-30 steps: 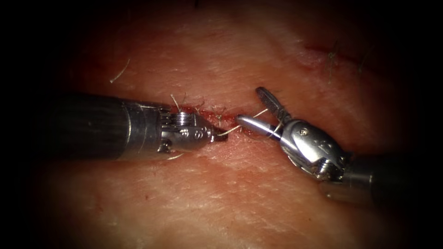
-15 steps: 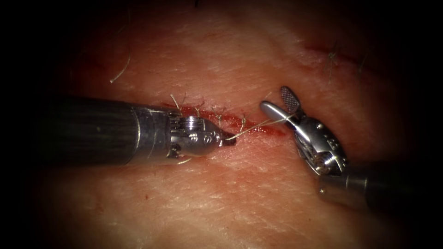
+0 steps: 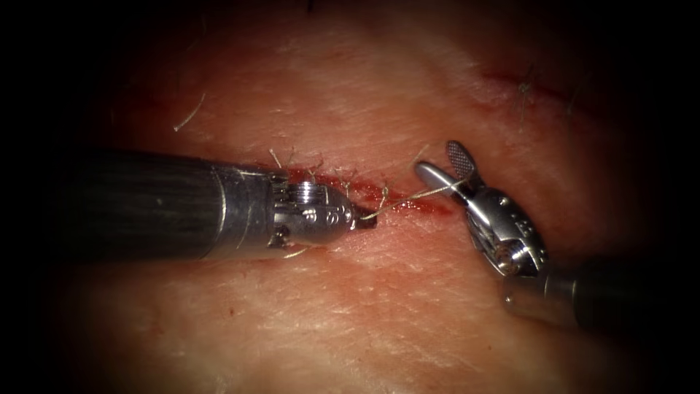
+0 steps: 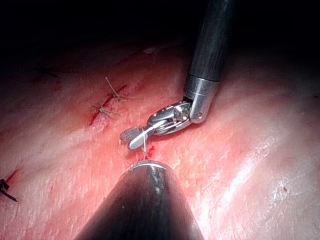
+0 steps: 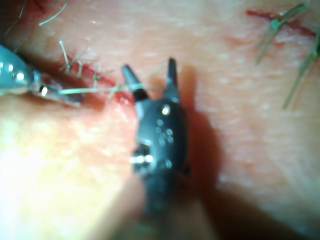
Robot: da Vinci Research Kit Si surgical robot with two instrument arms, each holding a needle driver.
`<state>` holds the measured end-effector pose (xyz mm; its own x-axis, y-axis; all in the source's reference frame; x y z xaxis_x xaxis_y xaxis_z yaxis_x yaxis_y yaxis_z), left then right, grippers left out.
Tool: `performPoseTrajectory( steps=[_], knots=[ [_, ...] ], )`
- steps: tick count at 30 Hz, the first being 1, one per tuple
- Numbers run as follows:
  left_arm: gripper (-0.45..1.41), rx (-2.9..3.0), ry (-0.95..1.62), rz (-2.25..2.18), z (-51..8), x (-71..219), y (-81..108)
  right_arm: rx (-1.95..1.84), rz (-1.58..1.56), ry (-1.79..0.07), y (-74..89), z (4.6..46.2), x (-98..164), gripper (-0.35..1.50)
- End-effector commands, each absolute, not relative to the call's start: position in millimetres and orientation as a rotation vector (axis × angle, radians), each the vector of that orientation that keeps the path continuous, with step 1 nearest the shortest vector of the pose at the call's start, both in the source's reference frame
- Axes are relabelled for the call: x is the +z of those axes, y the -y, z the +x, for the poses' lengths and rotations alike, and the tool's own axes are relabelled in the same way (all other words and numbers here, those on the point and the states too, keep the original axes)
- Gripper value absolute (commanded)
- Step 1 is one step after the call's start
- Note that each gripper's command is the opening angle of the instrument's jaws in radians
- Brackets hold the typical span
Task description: Wound Closure
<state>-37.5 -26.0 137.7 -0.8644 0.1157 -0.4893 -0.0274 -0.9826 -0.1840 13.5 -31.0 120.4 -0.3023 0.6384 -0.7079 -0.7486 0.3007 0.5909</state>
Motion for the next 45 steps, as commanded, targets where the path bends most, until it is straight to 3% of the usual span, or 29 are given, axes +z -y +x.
performPoseTrajectory(
  steps=[1,16,21,29,32,33,34,45],
  knots=[
    [-0.45,2.952,0.265,-0.792,-38.2,138.3,26.2,1.375,-0.118,-1.276,31.4,13.8,121.7,0.88],
    [-0.45,2.954,0.272,-0.794,-38.5,138.3,26.1,1.386,-0.109,-1.269,29.6,14.2,123.9,0.86],
    [-0.45,2.955,0.271,-0.795,-38.4,138.3,26.3,1.38,-0.102,-1.265,29.6,14.9,124.2,0.74],
    [-0.45,2.956,0.271,-0.795,-38.3,138.3,26.4,1.365,-0.091,-1.249,30.1,15.5,125.0,0.73],
    [-0.45,2.956,0.271,-0.795,-38.2,138.2,26.5,1.362,-0.087,-1.251,30.1,15.5,125.1,0.56],
    [-0.45,2.956,0.271,-0.796,-38.2,138.1,26.5,1.349,-0.071,-1.26,30.2,15.4,125.0,-0.25],
    [-0.45,2.956,0.272,-0.796,-38.1,138.1,26.6,1.344,-0.064,-1.263,30.3,15.4,124.9,-0.35],
    [-0.45,2.947,0.286,-0.792,-35.7,138.3,23.7,1.234,-0.073,-1.3,32.8,16.5,120.3,-0.35]
  ],
)
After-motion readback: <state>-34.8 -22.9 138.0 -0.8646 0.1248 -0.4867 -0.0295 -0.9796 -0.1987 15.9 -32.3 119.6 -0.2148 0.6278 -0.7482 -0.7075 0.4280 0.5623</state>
